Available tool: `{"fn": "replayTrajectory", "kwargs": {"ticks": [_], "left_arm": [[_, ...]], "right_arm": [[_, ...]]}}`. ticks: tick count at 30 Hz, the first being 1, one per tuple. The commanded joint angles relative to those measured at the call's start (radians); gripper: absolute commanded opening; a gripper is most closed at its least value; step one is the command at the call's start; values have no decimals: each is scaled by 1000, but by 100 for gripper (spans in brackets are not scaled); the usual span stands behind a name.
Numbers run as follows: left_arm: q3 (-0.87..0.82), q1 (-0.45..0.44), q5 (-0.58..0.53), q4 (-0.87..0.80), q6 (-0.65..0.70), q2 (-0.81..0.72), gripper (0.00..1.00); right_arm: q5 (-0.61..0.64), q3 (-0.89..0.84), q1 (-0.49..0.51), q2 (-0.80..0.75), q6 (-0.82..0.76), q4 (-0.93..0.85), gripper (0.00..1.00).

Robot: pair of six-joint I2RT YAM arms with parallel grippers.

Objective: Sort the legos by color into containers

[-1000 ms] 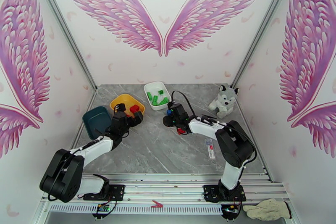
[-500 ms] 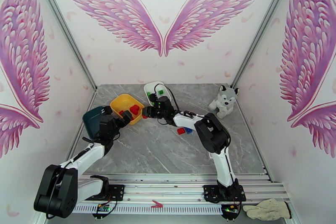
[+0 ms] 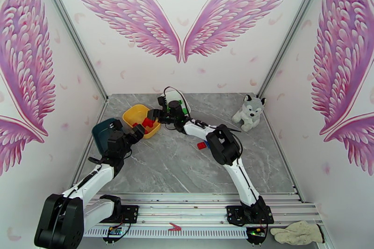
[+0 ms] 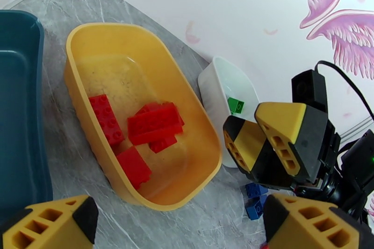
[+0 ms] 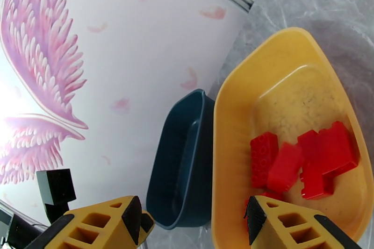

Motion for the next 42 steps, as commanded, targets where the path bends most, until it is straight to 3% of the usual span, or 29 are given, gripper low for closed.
{"fn": "replayTrajectory", "kwargs": {"ticks": [1, 11, 18, 24, 35, 42], "left_arm": [[9, -16, 14, -31, 31, -5, 99], [132, -218, -5, -29, 164, 210, 93], [234, -354, 87, 49, 286, 419, 83], [363, -499, 138, 40, 469, 587, 76], [548, -635, 176, 35, 620, 853, 74], [650, -688, 122, -38, 708, 936, 72]], "right_arm": [[55, -74, 5, -121, -86, -84, 65], [429, -548, -51, -510, -291, -307, 72], [610, -888, -141, -790, -321, -396, 73], [589, -1099, -237, -1029, -289, -434, 73], [643, -1239, -254, -1484, -266, -634, 83], [650, -1262, -259, -1591, -265, -694, 85]]}}
